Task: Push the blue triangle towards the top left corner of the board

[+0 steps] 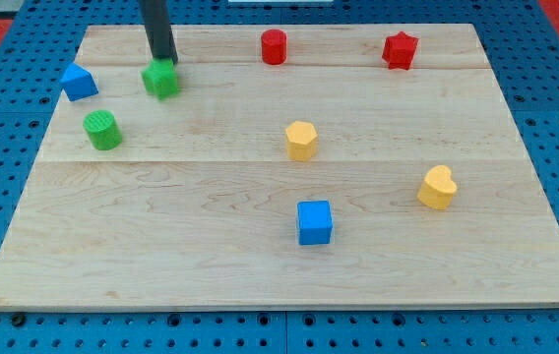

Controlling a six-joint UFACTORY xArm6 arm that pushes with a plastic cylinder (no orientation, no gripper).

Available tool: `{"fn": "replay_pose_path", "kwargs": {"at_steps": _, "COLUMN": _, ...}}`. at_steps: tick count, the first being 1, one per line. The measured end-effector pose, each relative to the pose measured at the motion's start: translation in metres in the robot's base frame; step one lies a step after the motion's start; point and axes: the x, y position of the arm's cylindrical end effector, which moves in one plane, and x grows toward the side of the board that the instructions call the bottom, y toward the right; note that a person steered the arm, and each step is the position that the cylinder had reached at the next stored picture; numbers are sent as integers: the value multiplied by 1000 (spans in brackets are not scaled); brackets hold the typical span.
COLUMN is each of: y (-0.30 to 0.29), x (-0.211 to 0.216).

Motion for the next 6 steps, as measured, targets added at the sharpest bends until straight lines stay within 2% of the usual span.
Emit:
{"fn": "replay_pose_path", "kwargs": {"at_steps": 1, "y": 19, "x": 18}}
{"fn": "replay_pose_path", "kwargs": {"at_steps": 2, "y": -6, "x": -6}}
{"fn": "replay_pose_path", "kwargs": {"at_steps": 4, "y": -75, "x": 44}}
{"fn": "replay_pose_path", "kwargs": {"at_steps": 5, "y": -148, "x": 31}}
{"fn": "replay_pose_path", "kwargs": {"at_steps": 6, "y": -147, "x": 7}}
